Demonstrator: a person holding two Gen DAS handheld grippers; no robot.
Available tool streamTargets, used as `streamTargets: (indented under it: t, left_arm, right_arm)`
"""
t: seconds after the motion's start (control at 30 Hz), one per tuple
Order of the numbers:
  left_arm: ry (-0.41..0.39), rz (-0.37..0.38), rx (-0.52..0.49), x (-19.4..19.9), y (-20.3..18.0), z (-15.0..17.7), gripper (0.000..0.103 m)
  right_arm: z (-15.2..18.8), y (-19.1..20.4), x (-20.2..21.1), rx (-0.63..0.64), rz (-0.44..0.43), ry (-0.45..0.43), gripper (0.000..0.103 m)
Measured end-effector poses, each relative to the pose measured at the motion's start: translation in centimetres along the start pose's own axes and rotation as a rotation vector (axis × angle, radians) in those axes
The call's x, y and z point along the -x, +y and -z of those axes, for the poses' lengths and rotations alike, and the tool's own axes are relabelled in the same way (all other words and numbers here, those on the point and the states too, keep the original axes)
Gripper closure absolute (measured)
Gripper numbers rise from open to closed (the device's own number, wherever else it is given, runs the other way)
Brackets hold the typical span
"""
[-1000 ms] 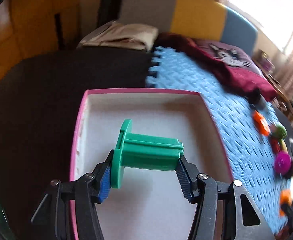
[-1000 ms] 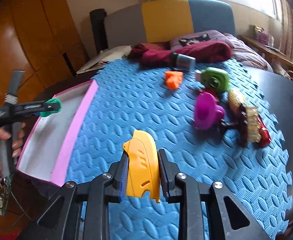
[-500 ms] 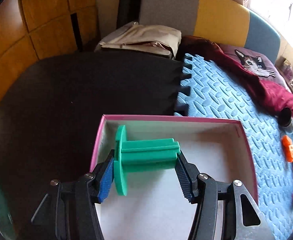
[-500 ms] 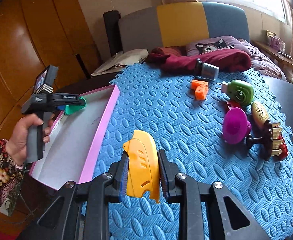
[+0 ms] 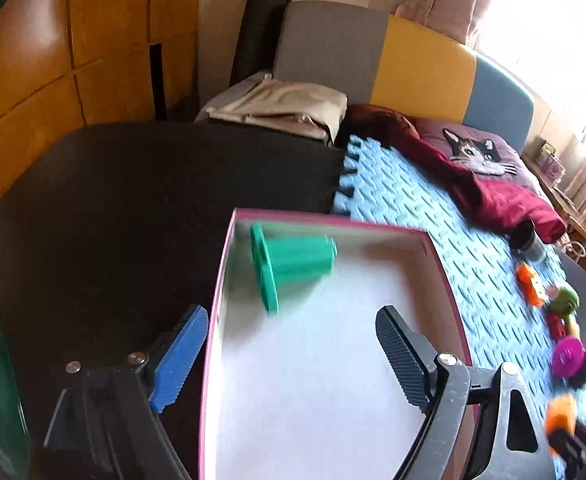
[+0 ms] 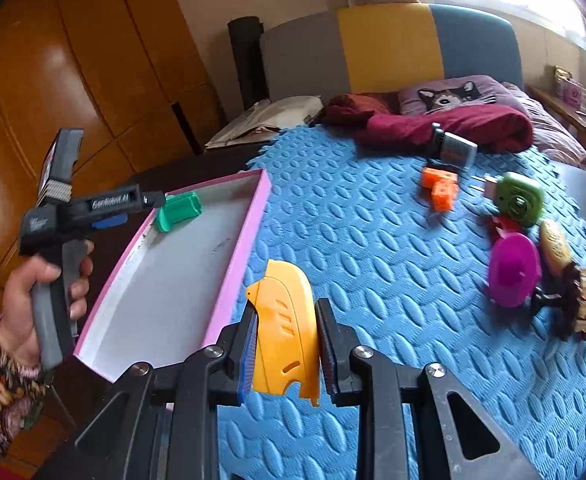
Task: Organize rigid objects
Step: 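Lower the yellow block into the tray beside the green spool, open right gripper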
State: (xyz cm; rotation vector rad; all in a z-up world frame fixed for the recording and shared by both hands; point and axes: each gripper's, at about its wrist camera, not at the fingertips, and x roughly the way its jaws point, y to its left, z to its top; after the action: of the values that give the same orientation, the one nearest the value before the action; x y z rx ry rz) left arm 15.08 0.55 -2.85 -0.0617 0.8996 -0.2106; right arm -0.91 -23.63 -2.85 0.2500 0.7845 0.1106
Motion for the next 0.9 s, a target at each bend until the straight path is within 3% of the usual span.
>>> streamTargets:
  t: [0.17, 0.47, 0.9]
  left_arm:
    - [0.016, 0.027, -0.002, 1.4, -0.1, 2.9, 0.016]
    - [-0.01, 0.008, 0.027, 3.9, 1.0, 6.4, 0.013]
    - [0.013, 0.039, 0.143, 5.0, 4.5, 7.9, 0.013]
  right_arm:
    - [-1.5, 2.0, -1.8, 0.053, -0.039, 0.024, 0.077]
    - [-5.4, 5.3, -6.8, 0.114, -0.115, 0.064, 0.077]
    - [-9.6, 8.3, -16.0, 0.173, -0.046, 0.163, 0.077]
